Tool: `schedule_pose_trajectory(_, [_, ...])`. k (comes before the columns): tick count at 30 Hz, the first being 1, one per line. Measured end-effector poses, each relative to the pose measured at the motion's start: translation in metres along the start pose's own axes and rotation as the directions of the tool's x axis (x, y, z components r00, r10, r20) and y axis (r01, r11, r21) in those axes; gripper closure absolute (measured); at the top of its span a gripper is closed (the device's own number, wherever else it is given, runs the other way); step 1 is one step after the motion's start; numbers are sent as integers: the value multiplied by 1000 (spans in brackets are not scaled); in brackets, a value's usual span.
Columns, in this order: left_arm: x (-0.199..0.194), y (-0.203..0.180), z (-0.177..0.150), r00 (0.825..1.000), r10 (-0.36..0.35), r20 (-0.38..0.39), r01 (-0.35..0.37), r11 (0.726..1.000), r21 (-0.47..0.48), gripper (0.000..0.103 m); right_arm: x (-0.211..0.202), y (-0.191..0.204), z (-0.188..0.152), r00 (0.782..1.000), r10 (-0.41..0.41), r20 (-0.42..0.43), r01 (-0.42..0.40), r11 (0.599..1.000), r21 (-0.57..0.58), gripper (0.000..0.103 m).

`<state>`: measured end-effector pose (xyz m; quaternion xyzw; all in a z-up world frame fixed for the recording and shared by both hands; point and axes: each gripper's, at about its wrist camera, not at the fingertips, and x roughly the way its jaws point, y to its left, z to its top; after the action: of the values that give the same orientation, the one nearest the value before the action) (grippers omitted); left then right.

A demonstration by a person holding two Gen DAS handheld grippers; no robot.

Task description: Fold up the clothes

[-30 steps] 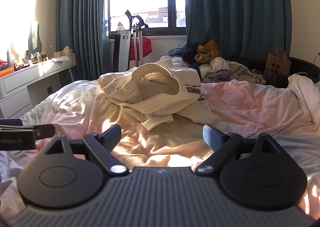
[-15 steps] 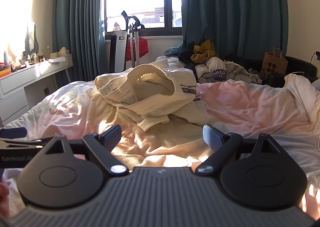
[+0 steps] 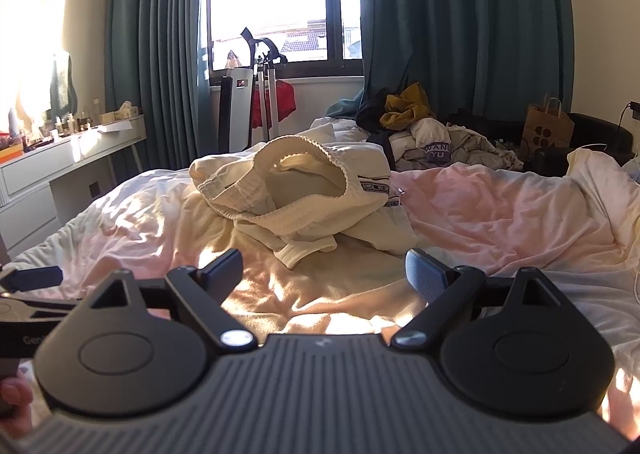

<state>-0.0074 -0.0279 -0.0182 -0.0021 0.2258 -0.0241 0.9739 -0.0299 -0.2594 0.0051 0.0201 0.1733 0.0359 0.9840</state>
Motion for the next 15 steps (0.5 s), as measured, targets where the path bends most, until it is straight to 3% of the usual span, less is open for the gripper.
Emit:
schedule_pose_trajectory(11, [4,-6,-5,1000,10,-3,-10,1000,19,0,0,-4,-1,999,39,4,-39,998,39,13])
schedule_pose_trajectory(15, [0,0,5,999,39,13,-39,999,-10,0,6,-17,8,997,72,-1,-71,989,130,13])
